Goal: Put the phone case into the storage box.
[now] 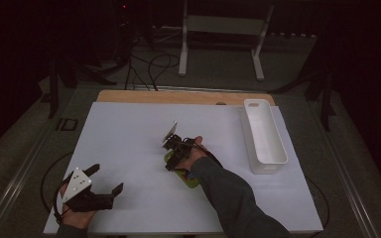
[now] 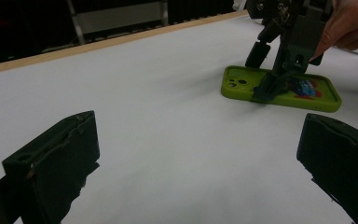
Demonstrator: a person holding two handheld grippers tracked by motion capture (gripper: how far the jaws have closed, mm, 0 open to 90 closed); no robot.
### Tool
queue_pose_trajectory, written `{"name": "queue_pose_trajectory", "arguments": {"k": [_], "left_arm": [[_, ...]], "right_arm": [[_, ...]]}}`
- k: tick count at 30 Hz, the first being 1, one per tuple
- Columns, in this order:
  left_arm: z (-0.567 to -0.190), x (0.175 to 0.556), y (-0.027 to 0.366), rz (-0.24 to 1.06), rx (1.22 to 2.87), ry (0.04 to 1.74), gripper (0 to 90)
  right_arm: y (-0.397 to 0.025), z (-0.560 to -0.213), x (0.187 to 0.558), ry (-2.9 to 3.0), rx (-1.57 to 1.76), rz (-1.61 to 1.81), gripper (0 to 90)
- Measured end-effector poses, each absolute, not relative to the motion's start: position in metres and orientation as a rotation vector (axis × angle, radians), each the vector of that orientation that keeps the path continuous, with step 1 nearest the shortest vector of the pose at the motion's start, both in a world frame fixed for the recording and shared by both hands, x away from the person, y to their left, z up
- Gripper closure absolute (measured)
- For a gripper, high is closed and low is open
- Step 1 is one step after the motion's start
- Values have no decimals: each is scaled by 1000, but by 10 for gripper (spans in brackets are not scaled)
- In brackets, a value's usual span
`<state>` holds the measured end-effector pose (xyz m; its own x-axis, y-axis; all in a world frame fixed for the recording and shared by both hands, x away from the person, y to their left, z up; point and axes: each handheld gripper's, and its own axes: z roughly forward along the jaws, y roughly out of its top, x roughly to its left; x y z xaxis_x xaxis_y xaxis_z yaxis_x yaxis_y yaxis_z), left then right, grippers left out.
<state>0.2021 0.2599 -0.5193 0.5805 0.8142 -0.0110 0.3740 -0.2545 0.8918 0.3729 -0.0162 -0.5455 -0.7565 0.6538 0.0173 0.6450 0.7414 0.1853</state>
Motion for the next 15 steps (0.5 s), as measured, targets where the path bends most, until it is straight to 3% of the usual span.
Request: {"name": "queue_pose_trajectory", "arguments": {"k": [15], "left_arm": [[-519,202,259,578,1857,965,0]], "right_arm": [[-16,-551,373,2881,1144,234,127]]}}
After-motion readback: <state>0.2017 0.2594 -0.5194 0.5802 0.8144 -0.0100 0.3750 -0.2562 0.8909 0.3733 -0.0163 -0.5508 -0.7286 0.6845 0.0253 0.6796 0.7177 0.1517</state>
